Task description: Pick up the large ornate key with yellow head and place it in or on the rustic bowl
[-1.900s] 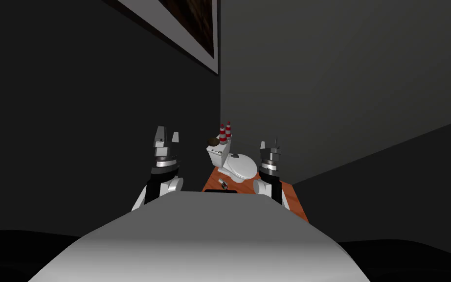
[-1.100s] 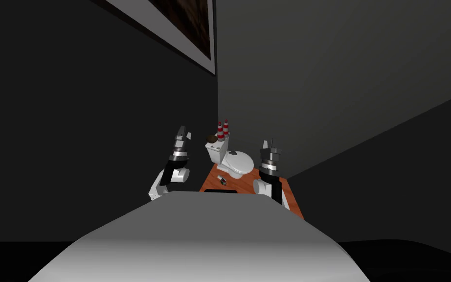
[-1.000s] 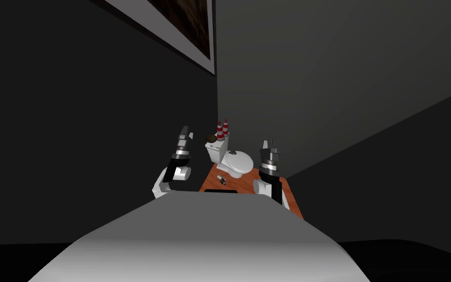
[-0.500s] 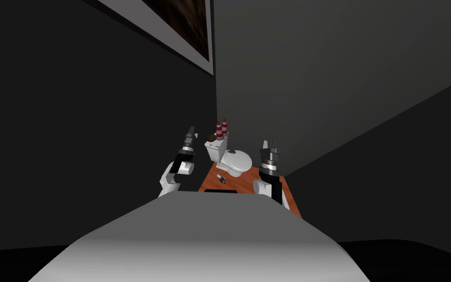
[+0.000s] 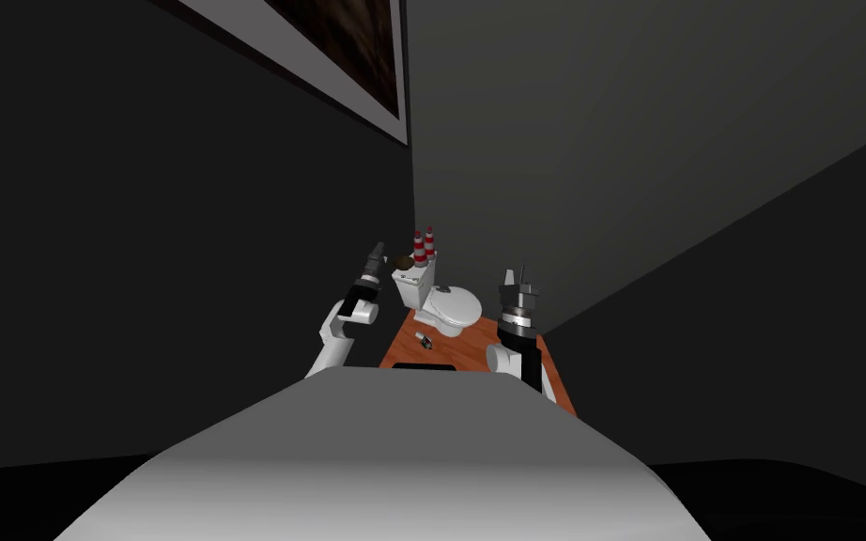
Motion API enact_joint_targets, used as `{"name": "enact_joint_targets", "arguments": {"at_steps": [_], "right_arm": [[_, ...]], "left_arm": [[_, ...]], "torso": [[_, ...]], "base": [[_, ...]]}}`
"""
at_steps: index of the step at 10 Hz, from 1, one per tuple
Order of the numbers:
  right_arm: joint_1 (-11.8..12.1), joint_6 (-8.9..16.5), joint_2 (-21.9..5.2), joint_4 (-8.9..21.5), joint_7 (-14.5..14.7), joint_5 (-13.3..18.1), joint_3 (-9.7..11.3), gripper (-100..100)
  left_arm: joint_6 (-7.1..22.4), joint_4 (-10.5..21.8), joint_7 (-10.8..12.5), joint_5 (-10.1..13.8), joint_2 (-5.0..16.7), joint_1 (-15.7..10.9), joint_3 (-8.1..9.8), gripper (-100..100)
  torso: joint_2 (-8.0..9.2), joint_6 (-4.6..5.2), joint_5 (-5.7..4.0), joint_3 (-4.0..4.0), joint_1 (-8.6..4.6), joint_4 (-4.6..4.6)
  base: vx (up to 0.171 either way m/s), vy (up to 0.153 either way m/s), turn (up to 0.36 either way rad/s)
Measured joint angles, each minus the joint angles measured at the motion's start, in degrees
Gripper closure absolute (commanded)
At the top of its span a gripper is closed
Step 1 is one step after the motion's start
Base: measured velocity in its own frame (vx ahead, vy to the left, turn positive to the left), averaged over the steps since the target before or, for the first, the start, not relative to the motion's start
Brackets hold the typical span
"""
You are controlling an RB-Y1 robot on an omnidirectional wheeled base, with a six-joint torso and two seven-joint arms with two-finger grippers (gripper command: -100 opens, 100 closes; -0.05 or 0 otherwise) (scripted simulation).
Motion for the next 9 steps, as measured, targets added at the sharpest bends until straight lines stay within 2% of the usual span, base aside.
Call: {"name": "enact_joint_targets", "arguments": {"at_steps": [4, 9], "right_arm": [[0.0, 0.0, 0.0, 0.0, 0.0, 0.0, 0.0, 0], [0.01, 0.0, 0.0, 0.0, 0.0, 0.0, 0.0, 0]], "left_arm": [[3.93, 5.78, 0.06, 0.51, 0.68, -4.6, 0.04, -100], [11.11, 15.07, -0.1, 1.34, 1.71, -12.97, 0.36, -100]], "torso": [[-0.1, -0.01, 0.0, -0.06, 0.02, -0.02], [-0.12, -0.01, 0.0, -0.07, -0.02, -0.03]], "base": [[-0.026, -0.011, -0.019], [-0.025, -0.013, -0.021]]}}
